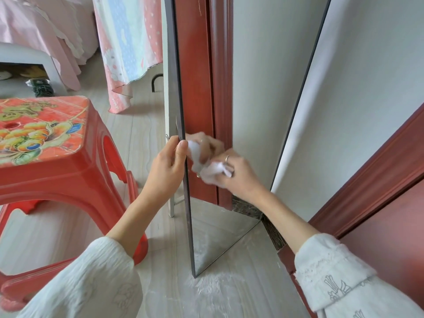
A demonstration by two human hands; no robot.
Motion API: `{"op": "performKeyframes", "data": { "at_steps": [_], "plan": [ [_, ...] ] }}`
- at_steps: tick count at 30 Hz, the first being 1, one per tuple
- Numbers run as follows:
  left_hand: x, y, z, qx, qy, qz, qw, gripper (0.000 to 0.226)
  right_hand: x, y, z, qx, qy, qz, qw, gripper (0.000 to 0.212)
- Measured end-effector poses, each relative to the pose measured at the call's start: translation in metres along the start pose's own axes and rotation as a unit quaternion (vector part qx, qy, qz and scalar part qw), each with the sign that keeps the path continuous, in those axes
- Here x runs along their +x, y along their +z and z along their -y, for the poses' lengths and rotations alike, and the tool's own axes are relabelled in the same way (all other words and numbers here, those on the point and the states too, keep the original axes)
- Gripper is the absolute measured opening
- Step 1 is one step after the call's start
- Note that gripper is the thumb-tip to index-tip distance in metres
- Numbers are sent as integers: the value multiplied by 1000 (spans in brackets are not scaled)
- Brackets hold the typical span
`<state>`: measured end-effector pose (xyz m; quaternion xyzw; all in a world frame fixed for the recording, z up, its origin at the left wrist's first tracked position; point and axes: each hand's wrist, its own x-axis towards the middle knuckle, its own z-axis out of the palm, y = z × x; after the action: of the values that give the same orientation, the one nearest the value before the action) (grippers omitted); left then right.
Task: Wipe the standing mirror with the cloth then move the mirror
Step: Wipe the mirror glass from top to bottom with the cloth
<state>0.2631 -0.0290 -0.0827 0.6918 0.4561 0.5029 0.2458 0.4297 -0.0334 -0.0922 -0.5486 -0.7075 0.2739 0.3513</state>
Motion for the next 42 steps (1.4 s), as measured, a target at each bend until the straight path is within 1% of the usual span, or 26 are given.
{"op": "performKeyframes", "data": {
  "at_steps": [1,2,3,4,6,7,9,10,11,13,15,17,19,22,26,29,30,31,32,35,36,37,39,42],
  "plan": [
    [0,-1,0,-1,-1,2,1000,34,-6,1,-3,-33,2,45,998,10],
    [0,-2,0,-4,-2,4,1000,33,-10,0,-5,-56,-4,56,997,23],
    [0,-2,0,-7,-5,7,1000,33,-11,-4,-5,-56,-1,37,998,33],
    [0,-2,0,-9,-7,8,1000,34,-10,-12,-5,-46,17,2,999,36],
    [0,-2,0,-10,-9,8,1000,35,-6,-30,-2,-20,38,-82,996,34],
    [-1,-2,0,-11,-10,7,1000,35,-3,-39,2,-15,40,-122,992,32],
    [-1,-2,0,-14,-11,6,1000,34,7,-56,7,-13,42,-182,982,15],
    [-1,-1,0,-17,-12,7,1000,33,13,-63,10,-10,42,-208,977,10],
    [-1,-1,-1,-19,-13,8,1000,33,19,-69,14,-4,40,-230,972,14],
    [-1,-1,-2,-17,-14,11,1000,33,30,-72,24,20,28,-243,969,22],
    [-2,-2,-5,-19,-14,17,1000,34,34,-65,37,50,13,-233,971,25],
    [-2,-2,-5,-23,-17,26,999,34,29,-50,43,57,-2,-207,977,26],
    [-4,-2,-4,-20,-20,33,999,33,20,-34,35,26,-25,-183,982,24],
    [-11,0,1,-12,-23,43,999,31,7,-14,13,-51,-57,-148,986,25],
    [-27,4,18,2,-18,38,999,20,-8,12,-10,-112,-102,-110,982,23],
    [-35,9,29,-1,-26,33,999,30,-18,27,-25,-131,-120,-110,978,22],
    [-38,11,31,-8,-26,34,999,34,-23,32,-29,-139,-125,-100,977,24],
    [-42,13,35,-16,-24,39,999,39,-27,38,-35,-148,-127,-83,977,29],
    [-46,15,39,-24,-21,49,998,45,-31,43,-41,-155,-128,-65,977,34],
    [-56,20,45,-42,-40,95,994,58,-40,56,-59,-177,-152,-50,971,26],
    [-60,21,47,-45,-36,101,993,62,-43,62,-66,-183,-159,-50,969,28],
    [-60,21,45,-46,-23,97,994,64,-45,64,-70,-193,-167,-47,966,33],
    [-65,22,48,-55,-24,83,995,65,-50,75,-81,-203,-163,-39,965,40],
    [-75,25,48,-90,-42,58,993,59,-59,91,-97,-201,-153,-16,967,37]
  ]
}}
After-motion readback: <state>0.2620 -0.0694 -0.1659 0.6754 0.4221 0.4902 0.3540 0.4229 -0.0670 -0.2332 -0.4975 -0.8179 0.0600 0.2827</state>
